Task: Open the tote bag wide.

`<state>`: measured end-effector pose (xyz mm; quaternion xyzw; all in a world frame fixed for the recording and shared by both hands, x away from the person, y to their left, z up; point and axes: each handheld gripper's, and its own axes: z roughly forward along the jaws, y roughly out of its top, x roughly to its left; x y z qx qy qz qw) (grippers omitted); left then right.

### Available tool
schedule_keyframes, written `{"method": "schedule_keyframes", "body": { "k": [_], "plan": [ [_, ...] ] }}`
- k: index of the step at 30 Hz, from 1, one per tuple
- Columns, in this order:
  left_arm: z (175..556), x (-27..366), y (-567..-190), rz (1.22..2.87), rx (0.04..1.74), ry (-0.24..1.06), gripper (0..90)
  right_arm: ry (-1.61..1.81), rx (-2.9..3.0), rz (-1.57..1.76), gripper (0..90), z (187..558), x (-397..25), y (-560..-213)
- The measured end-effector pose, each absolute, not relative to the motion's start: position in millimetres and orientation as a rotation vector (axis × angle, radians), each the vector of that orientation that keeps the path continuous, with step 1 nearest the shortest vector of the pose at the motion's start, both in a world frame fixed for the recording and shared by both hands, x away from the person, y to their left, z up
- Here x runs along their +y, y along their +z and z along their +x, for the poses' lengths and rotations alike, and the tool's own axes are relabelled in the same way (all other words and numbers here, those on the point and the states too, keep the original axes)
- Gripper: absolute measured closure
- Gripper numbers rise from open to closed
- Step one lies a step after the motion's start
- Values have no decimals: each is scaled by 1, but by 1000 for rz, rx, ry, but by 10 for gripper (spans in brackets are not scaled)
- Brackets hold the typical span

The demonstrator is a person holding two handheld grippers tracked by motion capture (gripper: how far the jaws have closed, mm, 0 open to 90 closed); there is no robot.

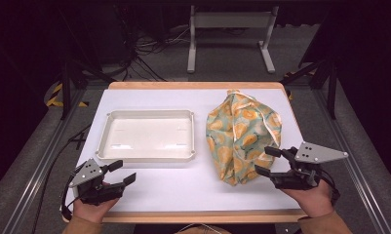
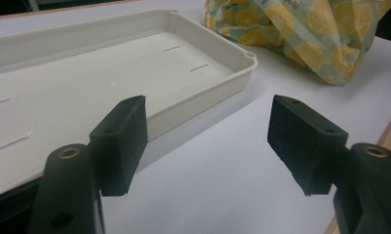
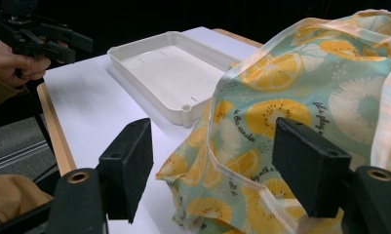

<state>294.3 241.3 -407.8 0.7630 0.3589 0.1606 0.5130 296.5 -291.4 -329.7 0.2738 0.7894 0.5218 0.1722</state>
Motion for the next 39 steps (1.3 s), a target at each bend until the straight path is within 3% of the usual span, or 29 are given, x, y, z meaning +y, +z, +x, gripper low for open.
{"method": "schedule_keyframes", "body": {
  "k": [19,39],
  "plan": [
    [296,239,-409,1843,863,380,314,1430,2311,798,319,320,-264,-338],
    [296,238,-409,1851,858,380,309,1336,2407,824,545,334,-246,-356]
  ]
}}
